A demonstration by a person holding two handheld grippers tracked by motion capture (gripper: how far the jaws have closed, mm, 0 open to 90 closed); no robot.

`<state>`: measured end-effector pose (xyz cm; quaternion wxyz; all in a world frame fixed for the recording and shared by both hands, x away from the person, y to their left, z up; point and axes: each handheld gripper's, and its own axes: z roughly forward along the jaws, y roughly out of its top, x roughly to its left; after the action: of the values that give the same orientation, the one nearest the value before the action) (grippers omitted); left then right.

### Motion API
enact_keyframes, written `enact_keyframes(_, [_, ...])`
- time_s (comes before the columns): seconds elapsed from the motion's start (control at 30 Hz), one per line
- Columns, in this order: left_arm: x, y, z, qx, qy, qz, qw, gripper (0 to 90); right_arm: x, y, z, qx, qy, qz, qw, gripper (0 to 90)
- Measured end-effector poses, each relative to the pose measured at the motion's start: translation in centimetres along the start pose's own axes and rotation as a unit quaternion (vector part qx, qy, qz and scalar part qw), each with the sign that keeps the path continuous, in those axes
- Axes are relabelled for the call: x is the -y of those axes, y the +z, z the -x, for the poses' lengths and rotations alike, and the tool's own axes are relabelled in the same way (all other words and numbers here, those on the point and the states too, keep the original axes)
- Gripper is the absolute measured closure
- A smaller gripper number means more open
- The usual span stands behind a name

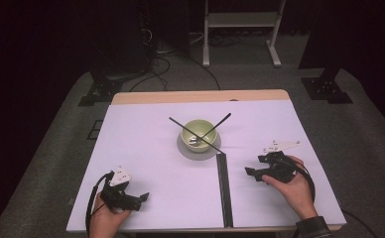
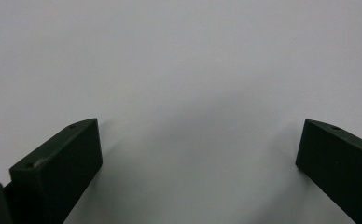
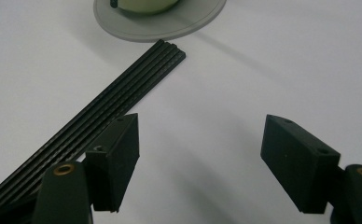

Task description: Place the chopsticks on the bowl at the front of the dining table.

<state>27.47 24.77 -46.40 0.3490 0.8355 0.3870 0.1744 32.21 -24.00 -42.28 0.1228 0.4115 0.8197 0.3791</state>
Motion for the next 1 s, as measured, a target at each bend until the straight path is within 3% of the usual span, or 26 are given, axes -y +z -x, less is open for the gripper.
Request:
enact_keyframes(0.67, [0.0, 0.0, 0.0, 0.000, 0.000, 0.000, 1.0000, 0.0, 3.4, -0.5, -0.7, -0.014, -0.003, -0.001, 0.9999, 20.9])
enact_keyframes(1.0, [0.0, 0.0, 0.0, 0.000, 0.000, 0.000, 1.0000, 0.0, 3.4, 0.2, -1.7, -0.024, -0.012, -0.009, 0.9996, 20.9])
